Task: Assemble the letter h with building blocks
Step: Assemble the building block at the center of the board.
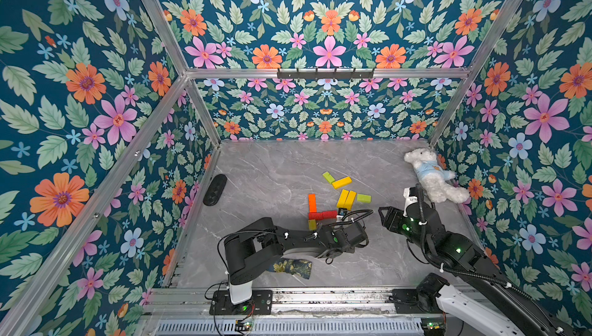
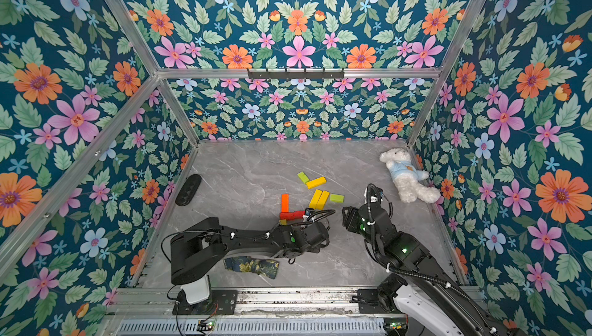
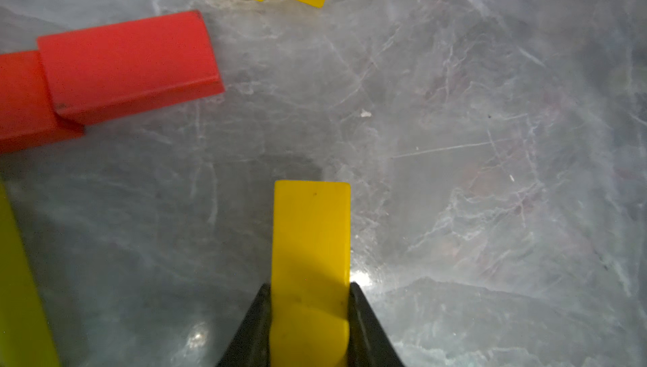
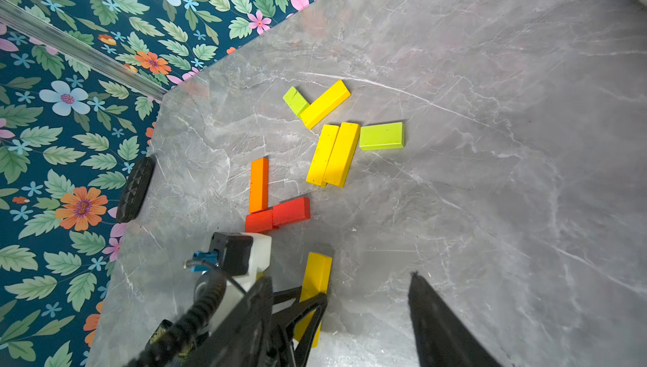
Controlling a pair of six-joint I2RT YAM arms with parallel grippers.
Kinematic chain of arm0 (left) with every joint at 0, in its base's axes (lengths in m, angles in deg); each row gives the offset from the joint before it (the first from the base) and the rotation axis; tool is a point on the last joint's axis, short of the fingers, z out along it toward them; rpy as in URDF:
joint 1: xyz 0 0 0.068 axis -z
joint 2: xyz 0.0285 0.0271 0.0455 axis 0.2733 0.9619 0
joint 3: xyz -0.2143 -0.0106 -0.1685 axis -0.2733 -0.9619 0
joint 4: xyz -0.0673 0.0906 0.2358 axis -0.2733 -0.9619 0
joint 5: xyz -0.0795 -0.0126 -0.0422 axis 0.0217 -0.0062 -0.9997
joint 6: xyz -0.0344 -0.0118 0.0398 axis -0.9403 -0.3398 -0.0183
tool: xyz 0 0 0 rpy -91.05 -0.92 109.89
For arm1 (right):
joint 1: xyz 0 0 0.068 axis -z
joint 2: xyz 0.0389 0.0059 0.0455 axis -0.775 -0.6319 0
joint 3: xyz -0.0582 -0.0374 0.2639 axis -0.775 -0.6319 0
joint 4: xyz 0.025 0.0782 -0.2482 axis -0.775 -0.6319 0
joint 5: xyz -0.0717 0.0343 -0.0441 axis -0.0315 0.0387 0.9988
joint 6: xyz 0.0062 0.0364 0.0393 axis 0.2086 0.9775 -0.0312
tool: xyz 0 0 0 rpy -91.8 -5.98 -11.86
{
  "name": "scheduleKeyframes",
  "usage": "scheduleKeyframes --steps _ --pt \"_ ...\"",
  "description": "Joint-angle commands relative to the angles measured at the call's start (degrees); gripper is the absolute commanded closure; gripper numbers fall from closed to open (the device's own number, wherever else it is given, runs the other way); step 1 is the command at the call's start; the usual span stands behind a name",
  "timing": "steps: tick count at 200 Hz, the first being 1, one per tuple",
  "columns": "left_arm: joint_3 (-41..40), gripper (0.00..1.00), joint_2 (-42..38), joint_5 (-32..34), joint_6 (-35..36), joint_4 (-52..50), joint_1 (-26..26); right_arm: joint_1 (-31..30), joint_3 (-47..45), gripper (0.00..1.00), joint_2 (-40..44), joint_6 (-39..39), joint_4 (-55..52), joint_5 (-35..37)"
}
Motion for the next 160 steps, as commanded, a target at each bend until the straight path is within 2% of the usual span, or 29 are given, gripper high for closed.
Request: scheduleKeyframes --steps 1,24,44,66,110,142,160 --pt "0.6 0.66 0.4 -0.4 0.1 -1.4 0.1 -0.1 0.2 0.36 0.1 0.9 -0.3 0.6" --pt "0.2 0.38 -0.3 0.2 0.3 -1.3 0.1 -0.1 0.4 0.35 0.1 1.0 -0.4 0.6" --pt "-0.2 0.24 -1.7 1.2 0.6 -1.1 0.1 0.0 0.4 0.34 0.2 1.1 -0.4 0.4" --pt "-0.1 0.19 -4.7 3.6 1.0 -2.3 0.1 0.0 0.7 0.33 0.2 1.2 -0.9 0.4" --pt "-0.3 0.12 -18.6 12.4 4.2 -4.1 0.1 0.0 0.8 0.33 -2.1 2.1 -1.1 -3.6" --pt "-3.1 0.05 -30.1 20.6 6.4 -6.0 0.1 -0.5 0.4 0.33 -9.0 2.3 2.0 -13.0" --pt "-6.9 0.01 -36.4 25.4 6.9 -6.3 0.1 -3.6 0.9 0.33 -13.6 2.3 2.2 -13.6"
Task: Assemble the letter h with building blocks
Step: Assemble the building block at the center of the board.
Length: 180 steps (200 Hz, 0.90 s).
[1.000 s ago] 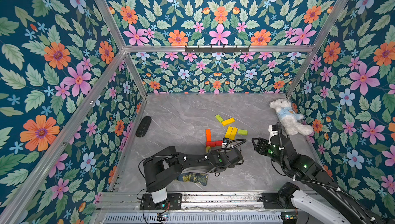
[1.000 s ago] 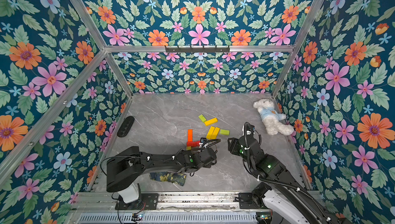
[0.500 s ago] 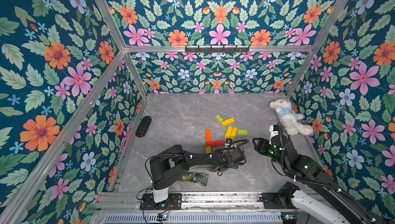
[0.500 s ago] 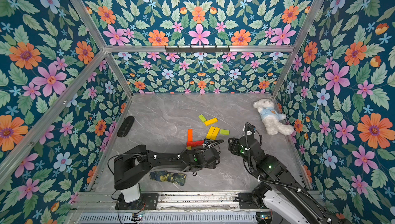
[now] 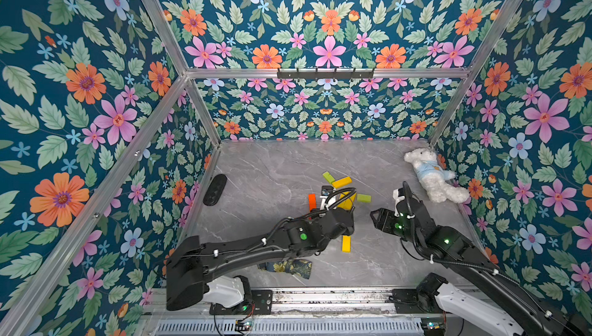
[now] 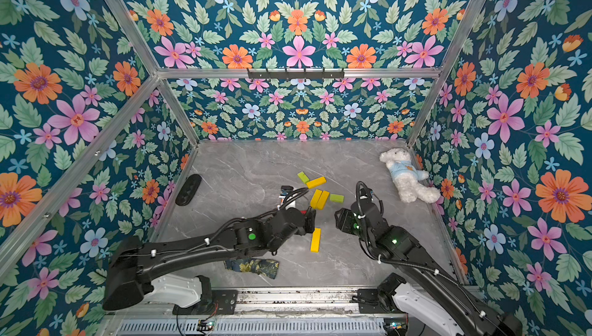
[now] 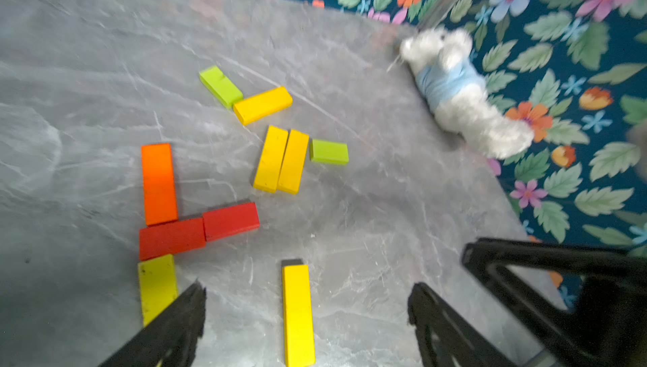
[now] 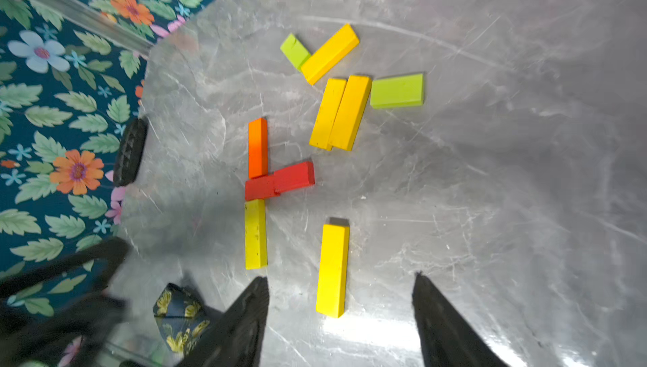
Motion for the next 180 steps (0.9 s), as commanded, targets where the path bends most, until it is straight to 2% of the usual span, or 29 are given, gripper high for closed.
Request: scheduleKeyframes --steps 1,24,53,89,126,180 --pt "-3.6 0.01 -6.1 9.8 2.0 -3.0 0.0 -2.9 0.5 0.33 -4.1 1.1 1.5 -4.7" --pt "-7.7 0.01 -13.3 15.0 1.4 -5.1 0.0 -8.5 1.8 0.33 -10.4 2.4 0.8 -3.5" --pt "-12.0 0.01 -21.3 20.3 -0.5 -8.0 0.0 -12.5 2.0 0.33 -16.6 6.2 -0.1 -3.9" --pt "-18.1 0.01 -29.4 21.6 -0.8 -6.2 0.0 -16.7 3.8 0.31 -24.7 8.7 -3.0 -2.6" --pt "-19.9 0.01 -32.0 21.4 0.3 -5.5 0.0 -17.1 5.7 0.35 -31.3 10.4 -0.1 -1.9" --pt "-21.8 0.01 -33.6 20.5 0.3 -4.9 0.0 -16.5 12.1 0.41 -40.1 8.6 -3.6 2.8"
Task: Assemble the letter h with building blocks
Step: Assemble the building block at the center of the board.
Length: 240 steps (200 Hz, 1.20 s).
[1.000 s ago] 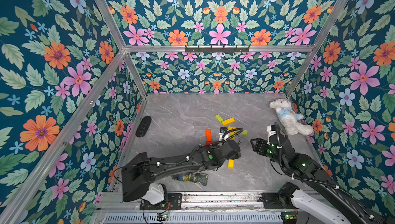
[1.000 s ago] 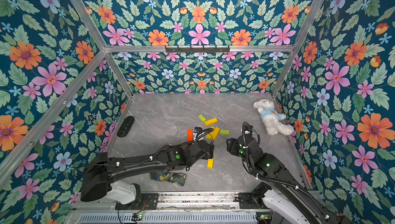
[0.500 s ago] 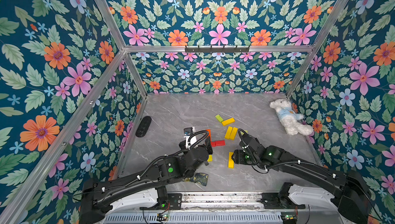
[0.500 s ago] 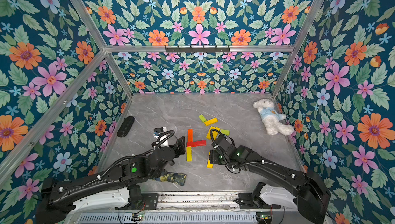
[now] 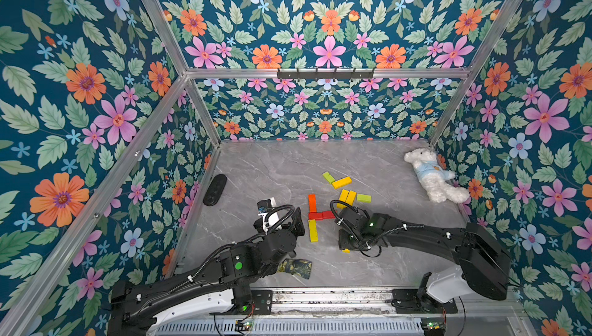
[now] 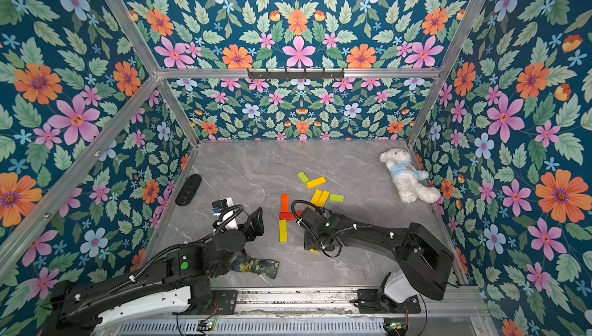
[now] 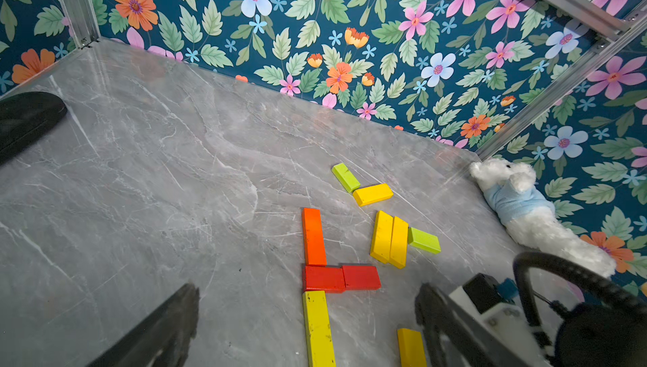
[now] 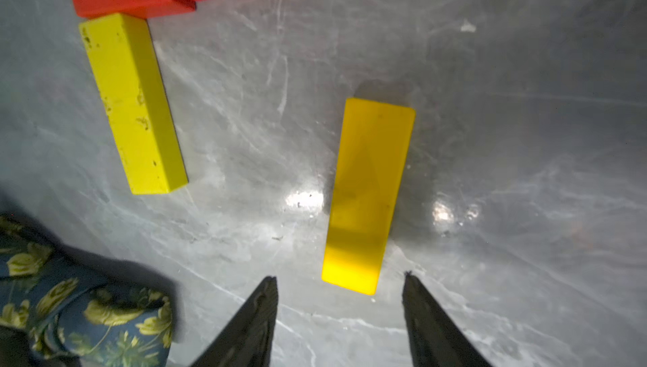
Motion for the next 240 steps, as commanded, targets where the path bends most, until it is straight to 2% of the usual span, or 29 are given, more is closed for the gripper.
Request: scheduleKeyframes --steps 1,30,94,141,156,174,187,212,240 --pt "-0.7 0.01 -0.7 0.9 0.0 1.2 0.0 0.5 1.5 0.41 -2.3 -0.3 -2.8 3.1" --pt "-1.2 0.01 -1.8 1.0 0.0 1.1 0.0 0.9 1.6 0.42 -3.7 -0.2 -3.7 4.0" --pt "-2.2 0.01 -3.2 2.4 0.3 0.6 0.0 1.6 1.3 0.46 -7.0 -3.7 2.1 -0.5" --pt "-1.8 0.01 -2.4 2.3 -0.2 0.4 0.0 1.6 1.4 0.57 -9.2 -5.0 1.9 0.7" --pt "-1.7 0.01 -2.0 2.1 -0.2 0.3 0.1 1.7 1.7 0.55 -9.1 -5.9 1.2 1.2" --pt "-1.4 0.01 -1.3 1.8 -0.3 0.4 0.0 1.6 1.6 0.43 -9.2 -6.2 0.4 1.4" --pt "-1.3 0.01 -0.9 1.8 -0.5 0.4 0.0 1.6 1.0 0.43 -8.9 -6.0 0.7 1.4" --pt "-1.3 0.01 -0.4 1.7 -0.7 0.4 0.0 1.6 0.2 0.51 -8.1 -5.7 1.1 2.1" --pt "-1.1 0.00 0.0 1.7 -0.7 0.6 0.0 1.6 -0.1 0.65 -8.1 -7.1 2.3 2.1"
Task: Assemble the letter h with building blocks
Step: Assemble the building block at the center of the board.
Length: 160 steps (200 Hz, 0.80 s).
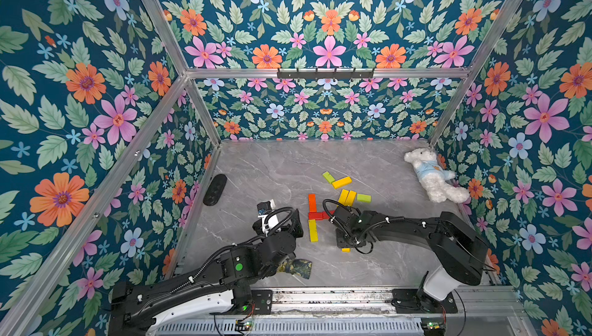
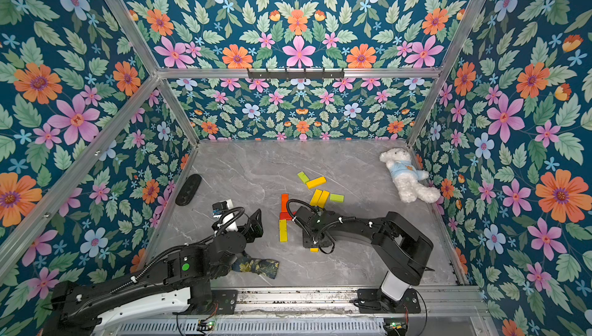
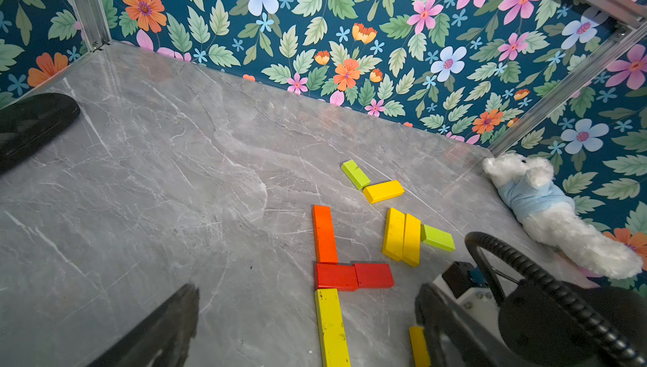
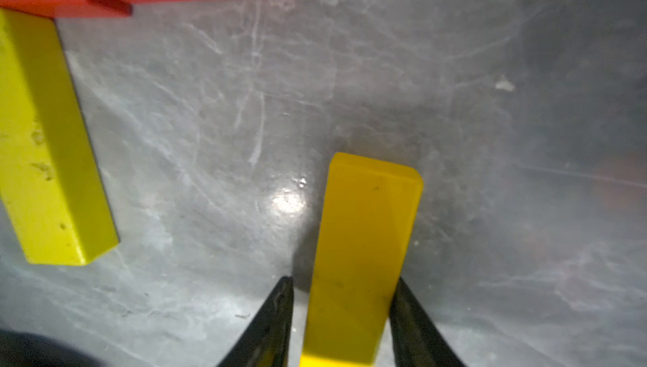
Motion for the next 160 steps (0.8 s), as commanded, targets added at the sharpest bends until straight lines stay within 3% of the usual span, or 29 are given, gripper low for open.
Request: scheduleKeyframes --steps 1,24,160 --pt "0.5 0.01 0.4 0.8 -0.7 0.6 0.0 0.0 -0.6 0.65 -0.4 -1.1 -0.9 0.3" --pt "0.7 0.01 0.7 0.8 -0.6 0.5 0.0 0.0 -0.9 0.73 2.2 -3.5 1.2 -0.1" --pt "0.8 0.01 -0.8 0.9 -1.1 -0.8 0.0 2.9 6.8 0.72 -5.5 -6.9 1.3 -4.6"
